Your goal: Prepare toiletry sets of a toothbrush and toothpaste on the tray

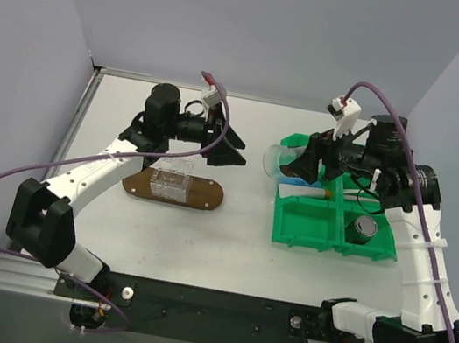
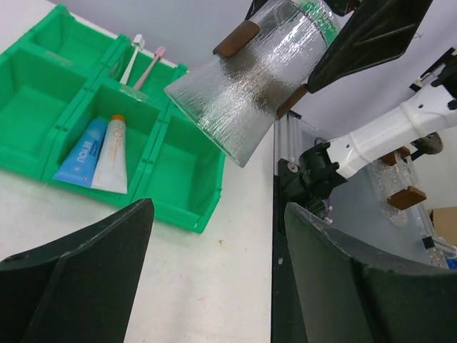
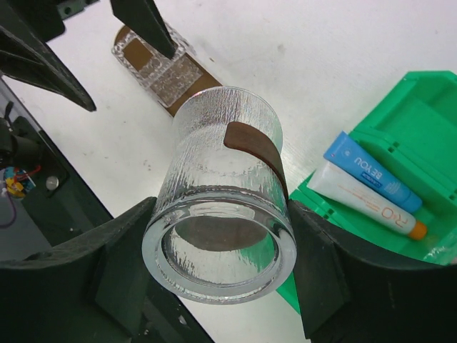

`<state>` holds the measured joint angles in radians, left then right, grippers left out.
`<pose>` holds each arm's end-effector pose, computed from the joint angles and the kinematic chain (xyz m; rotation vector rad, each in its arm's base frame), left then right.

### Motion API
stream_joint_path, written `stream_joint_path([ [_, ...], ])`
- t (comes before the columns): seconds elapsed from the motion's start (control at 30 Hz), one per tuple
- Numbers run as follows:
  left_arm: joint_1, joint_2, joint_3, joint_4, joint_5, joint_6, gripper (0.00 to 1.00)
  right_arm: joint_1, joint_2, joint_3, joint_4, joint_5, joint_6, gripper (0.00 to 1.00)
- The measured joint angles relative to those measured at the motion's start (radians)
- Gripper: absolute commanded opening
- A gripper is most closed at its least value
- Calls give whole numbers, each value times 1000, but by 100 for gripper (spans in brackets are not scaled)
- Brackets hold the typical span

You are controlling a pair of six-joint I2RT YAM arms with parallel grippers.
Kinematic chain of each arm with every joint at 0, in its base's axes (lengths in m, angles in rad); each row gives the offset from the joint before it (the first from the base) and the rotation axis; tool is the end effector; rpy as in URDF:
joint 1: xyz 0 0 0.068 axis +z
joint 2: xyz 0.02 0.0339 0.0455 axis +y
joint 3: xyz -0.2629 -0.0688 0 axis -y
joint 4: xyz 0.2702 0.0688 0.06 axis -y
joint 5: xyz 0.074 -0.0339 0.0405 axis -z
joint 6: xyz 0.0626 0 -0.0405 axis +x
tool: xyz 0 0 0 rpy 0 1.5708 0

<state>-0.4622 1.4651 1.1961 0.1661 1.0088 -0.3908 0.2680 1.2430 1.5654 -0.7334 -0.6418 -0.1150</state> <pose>0.3125 -0.2148 0.3499 0.8831 1.6253 -1.4500 0.2663 0.1120 0.4553 -0.7763 1.8065 0.7329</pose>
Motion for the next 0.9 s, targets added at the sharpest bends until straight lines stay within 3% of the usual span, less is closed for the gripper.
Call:
stream_joint_path([
  [0.33, -69, 105, -21, 402, 36, -314, 77, 1, -54, -86, 156, -107, 106, 0],
  [0.5, -79, 136, -22, 490, 44, -394, 69, 2, -58, -111, 211, -135, 140, 0],
  [0.67, -89, 137, -54, 608, 50, -488, 52, 2, -60, -137, 233, -150, 163, 0],
  [0.9, -109, 142, -98, 704, 52, -575, 47, 2, -77, -164, 274, -161, 180, 0],
])
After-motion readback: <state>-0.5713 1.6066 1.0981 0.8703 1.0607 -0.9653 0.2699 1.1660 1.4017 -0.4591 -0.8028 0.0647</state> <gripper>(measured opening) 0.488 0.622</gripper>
